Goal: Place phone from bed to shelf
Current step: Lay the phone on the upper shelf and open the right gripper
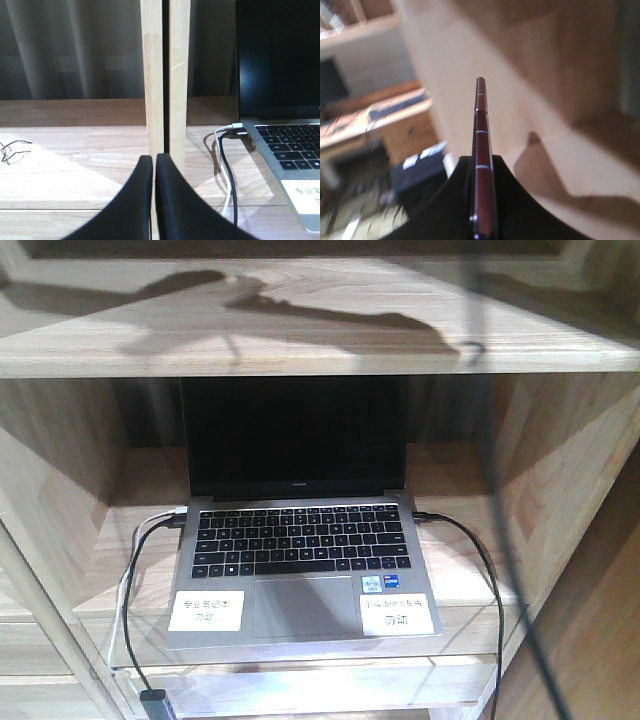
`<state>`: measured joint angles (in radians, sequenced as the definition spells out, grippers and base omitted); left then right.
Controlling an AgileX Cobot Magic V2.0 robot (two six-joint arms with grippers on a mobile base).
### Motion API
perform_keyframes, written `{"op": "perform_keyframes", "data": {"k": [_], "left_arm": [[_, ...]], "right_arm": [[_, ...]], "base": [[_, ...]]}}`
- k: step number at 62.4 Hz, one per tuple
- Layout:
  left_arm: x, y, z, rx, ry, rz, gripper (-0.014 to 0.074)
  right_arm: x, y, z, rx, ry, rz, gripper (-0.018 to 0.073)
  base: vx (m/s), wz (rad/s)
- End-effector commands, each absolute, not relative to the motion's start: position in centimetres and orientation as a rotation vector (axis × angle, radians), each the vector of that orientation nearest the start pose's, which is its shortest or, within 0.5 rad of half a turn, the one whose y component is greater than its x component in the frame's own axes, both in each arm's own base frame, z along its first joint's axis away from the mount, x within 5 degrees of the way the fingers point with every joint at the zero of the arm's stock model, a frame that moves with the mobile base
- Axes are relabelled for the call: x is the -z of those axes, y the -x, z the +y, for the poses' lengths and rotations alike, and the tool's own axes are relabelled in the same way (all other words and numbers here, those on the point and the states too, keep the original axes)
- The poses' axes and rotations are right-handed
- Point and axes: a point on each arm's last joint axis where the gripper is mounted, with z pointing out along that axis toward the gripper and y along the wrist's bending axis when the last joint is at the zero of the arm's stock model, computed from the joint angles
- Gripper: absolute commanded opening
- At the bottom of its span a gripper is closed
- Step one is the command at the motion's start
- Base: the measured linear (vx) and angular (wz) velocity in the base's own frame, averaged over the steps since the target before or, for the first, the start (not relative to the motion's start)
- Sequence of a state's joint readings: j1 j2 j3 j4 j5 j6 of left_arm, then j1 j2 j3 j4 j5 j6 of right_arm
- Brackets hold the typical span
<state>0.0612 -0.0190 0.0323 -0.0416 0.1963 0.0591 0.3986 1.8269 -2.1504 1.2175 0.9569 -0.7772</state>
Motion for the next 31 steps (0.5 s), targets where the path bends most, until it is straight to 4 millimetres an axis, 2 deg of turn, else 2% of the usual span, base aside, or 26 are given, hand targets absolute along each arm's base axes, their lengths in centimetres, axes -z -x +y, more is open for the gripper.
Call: {"op": "perform_keyframes", "data": {"k": [1, 12, 31], "left_arm": [[-19.0, -5.6, 0.3, -0.049, 0.038, 1.622, 0.0001], [-19.0, -5.6, 0.3, -0.049, 0.038, 1.622, 0.0001], [-19.0, -5.6, 0.3, -0.049, 0.038, 1.622, 0.0001]], "right_arm": [[-52.9, -32.5, 22.0, -1.19, 0.735, 1.378, -0.0002], [-50.6, -34.7, 24.2, -1.167, 0.675, 1.405, -0.0002], [-46.8, -38.0, 25.5, -1.14, 0.639, 1.483, -0.0002]], "base": [[0.0, 0.0], [0.0, 0.0], [0.0, 0.0]]}}
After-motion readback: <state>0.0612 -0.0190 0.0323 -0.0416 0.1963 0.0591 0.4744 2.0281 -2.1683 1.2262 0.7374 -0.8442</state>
